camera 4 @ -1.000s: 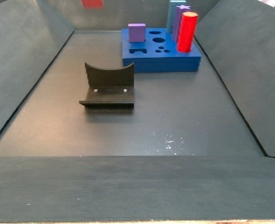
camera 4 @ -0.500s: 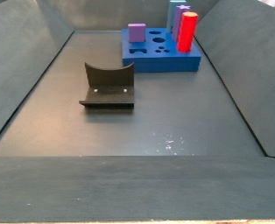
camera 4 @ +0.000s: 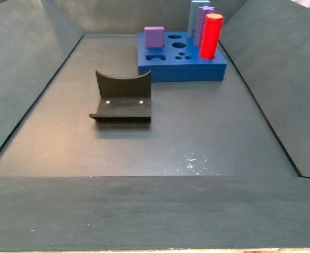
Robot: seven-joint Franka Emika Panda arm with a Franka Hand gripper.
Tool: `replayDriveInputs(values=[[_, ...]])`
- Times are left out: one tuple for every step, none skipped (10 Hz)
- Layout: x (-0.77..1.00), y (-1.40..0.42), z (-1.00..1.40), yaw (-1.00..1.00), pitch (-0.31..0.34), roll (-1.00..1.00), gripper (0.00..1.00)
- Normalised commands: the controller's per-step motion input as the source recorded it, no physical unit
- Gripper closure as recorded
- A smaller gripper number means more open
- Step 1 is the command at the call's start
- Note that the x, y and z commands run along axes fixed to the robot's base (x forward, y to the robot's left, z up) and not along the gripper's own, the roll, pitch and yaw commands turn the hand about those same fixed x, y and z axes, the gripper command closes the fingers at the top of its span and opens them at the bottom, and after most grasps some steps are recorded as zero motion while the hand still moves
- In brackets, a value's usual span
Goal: Pick up the rectangle object. Move up. Place the rectangle object on the fixture. Regrasp the rectangle object. Move to above the board. Insert the rectangle object.
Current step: Move to above the board.
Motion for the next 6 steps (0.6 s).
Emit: replayDriveInputs(values=[[-0.63, -1.0, -0.04, -0.13, -0.04, -1.0, 1.0], [-0.59, -0.84, -0.03, -0.13, -0.045, -1.0, 1.0], [-0.47, -0.63, -0.02, -0.13, -0.047, -1.0, 1.0], [-0.26, -0.28, -0.02, -0.12, -0.046, -1.0, 1.0], [-0.16, -0.15, -0.01, -0.1, -0.035, -0.86, 1.0], [-0.1, -0.07, -0.01, -0.05, -0.026, -0.57, 1.0]])
